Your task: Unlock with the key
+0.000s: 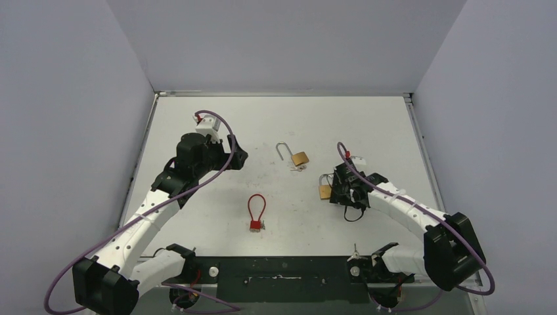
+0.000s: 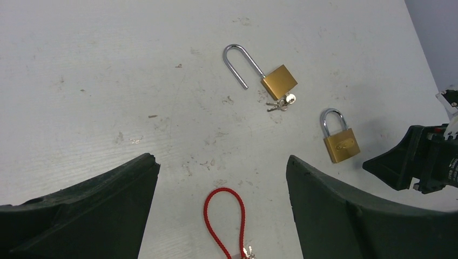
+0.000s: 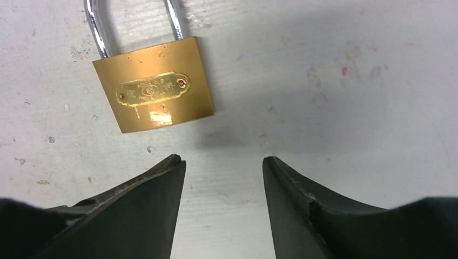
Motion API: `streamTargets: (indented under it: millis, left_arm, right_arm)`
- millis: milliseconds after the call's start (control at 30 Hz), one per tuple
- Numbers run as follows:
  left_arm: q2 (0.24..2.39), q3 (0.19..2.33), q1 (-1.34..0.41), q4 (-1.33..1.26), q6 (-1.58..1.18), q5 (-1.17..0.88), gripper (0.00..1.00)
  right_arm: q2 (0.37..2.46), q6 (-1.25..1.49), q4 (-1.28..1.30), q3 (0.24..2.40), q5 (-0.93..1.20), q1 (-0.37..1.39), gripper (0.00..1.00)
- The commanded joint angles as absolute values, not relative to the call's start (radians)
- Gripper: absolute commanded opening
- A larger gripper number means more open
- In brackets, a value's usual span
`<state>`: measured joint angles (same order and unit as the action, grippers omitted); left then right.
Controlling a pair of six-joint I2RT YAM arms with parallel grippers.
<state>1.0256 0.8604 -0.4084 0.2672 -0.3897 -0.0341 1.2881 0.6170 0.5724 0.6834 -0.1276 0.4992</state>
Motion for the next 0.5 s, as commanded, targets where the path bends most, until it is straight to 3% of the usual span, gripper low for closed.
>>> streamTargets:
  millis: [0, 467]
  left_arm:
    - [1.027, 0.862, -0.409, 0.204, -0.403, -0.131, 0.84]
    - [1.009, 0.722, -0.551, 0.078, -0.496, -0.071, 0.81]
  right_arm:
    - [1.195, 0.812, 0.727, 0.668, -0.219, 0.500, 0.57]
    - [1.262, 1.080, 1.123, 0.660, -0.060, 0.505, 0.61]
